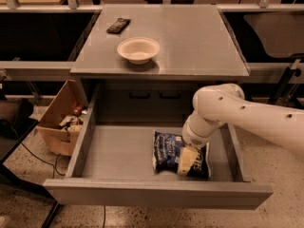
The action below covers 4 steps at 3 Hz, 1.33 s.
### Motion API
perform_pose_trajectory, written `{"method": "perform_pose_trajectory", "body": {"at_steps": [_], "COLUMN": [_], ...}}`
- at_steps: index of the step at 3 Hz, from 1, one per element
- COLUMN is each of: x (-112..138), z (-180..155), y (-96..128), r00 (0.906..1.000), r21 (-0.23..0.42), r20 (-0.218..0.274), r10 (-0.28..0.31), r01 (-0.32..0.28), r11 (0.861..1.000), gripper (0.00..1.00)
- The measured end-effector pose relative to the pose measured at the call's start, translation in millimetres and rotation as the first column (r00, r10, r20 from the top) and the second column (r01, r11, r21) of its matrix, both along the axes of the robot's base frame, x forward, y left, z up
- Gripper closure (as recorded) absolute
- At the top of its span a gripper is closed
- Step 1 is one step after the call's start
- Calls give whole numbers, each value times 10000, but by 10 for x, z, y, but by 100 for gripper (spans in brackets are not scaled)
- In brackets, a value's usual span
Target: Pick blue chip bag from top drawer and place on counter
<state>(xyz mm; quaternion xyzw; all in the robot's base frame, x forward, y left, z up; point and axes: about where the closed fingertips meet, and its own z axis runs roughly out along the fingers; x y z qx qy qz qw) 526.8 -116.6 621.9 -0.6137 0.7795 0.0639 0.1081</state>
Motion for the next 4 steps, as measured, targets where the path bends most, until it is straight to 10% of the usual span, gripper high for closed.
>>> {"method": "perform_pose_trajectory", "body": {"at_steps": [4], "x": [-87], "z": [-133], "y": [147], "r00": [9990], "r21": [280], "r20": [-439], "r10": [65], "r01": [-52], "r11": [9996], "gripper": [100]}}
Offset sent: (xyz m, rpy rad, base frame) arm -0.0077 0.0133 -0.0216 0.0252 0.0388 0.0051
